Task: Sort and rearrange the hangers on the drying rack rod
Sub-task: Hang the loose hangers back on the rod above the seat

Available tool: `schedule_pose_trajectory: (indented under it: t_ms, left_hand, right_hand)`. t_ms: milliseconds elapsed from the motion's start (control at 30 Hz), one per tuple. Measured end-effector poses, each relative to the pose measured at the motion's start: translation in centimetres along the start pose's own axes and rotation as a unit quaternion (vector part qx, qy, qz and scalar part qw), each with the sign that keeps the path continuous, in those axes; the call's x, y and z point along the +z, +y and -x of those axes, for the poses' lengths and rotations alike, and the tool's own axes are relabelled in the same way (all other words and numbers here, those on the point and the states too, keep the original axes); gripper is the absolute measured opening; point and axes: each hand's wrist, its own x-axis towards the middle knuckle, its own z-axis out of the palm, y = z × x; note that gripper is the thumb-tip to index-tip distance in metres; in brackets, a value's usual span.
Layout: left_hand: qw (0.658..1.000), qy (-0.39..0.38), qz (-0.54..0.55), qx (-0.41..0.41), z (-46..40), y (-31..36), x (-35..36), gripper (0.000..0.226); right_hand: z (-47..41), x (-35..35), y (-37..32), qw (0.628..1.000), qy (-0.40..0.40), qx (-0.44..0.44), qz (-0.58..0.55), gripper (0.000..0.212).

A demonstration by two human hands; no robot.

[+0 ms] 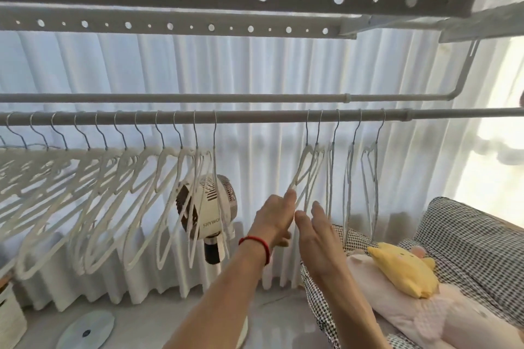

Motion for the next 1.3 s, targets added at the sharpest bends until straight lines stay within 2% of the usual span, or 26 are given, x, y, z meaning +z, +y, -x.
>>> schedule_pose_trajectory:
  t_ms: [100, 167, 200, 367, 400, 500, 533, 633, 667, 867, 1033, 1067, 1200, 1300]
  left_hand:
    - [0.998, -0.049, 0.038, 0.001, -0.7, -0.9, 0.7, 0.064]
    - [0.998, -0.044, 0.037, 0.016, -0.5, -1.1, 1.2, 0.063]
    - [0.998, -0.034, 0.038, 0.021, -0.4, -1.1, 1.3, 0.061]
    - [0.996, 0.022, 0.084, 0.017, 0.2, -1.9, 1.7, 0.057]
    - [0.996, 0.037, 0.085, 0.012, 0.2, -2.2, 1.7, 0.058]
    - [0.992, 0.078, 0.098, 0.003, 0.3, -3.0, 1.4, 0.059]
    - [0.990, 0.089, 0.109, -0.001, 0.5, -3.1, 1.2, 0.058]
    - [0.984, 0.117, 0.136, -0.008, 0.7, -3.5, 0.7, 0.055]
    - [0.981, 0.125, 0.145, -0.006, 0.8, -3.4, 0.6, 0.055]
    - [0.972, 0.160, 0.174, -0.002, 1.2, -3.6, -0.2, 0.051]
    - [0.968, 0.185, 0.168, 0.000, 0.5, -4.5, -0.5, 0.083]
    - [0.968, 0.187, 0.169, -0.002, 0.6, -4.6, -0.5, 0.083]
    - [0.966, 0.195, 0.170, 0.008, 1.1, -4.4, -0.9, 0.057]
    - [0.967, 0.201, 0.158, 0.005, 1.3, -4.2, -0.9, 0.050]
  right_hand:
    - [-1.1, 0.4, -0.1, 0.998, -0.004, 0.047, -0.048, 0.067]
    - [-2.3, 1.0, 0.6, 0.994, -0.012, 0.071, -0.078, 0.088]
    - [-3.2, 1.3, 1.5, 0.993, -0.010, 0.070, -0.098, 0.092]
    - [-3.7, 2.2, 2.2, 0.998, -0.015, 0.035, -0.040, 0.054]
    - [-3.6, 2.2, 2.2, 0.999, -0.013, 0.033, -0.039, 0.054]
    - [-3.6, 2.2, 2.3, 0.996, 0.000, 0.048, -0.069, 0.074]
    - [-3.8, 2.4, 2.3, 0.997, 0.000, 0.045, -0.069, 0.071]
    - [-3.7, 2.8, 1.9, 0.997, -0.012, 0.029, -0.077, 0.039]
    - [-3.8, 3.0, 2.0, 0.996, -0.015, 0.027, -0.088, 0.036]
    - [-3.8, 4.5, 2.4, 0.994, -0.057, 0.006, -0.089, 0.028]
    - [-3.4, 4.8, 2.0, 0.993, -0.081, -0.011, -0.090, 0.029]
    - [-3.4, 4.8, 2.0, 0.993, -0.083, -0.015, -0.088, 0.029]
    - [-3.6, 4.8, 2.1, 0.993, -0.095, -0.018, -0.066, 0.027]
    - [-3.7, 5.0, 2.0, 0.993, -0.099, -0.020, -0.059, 0.030]
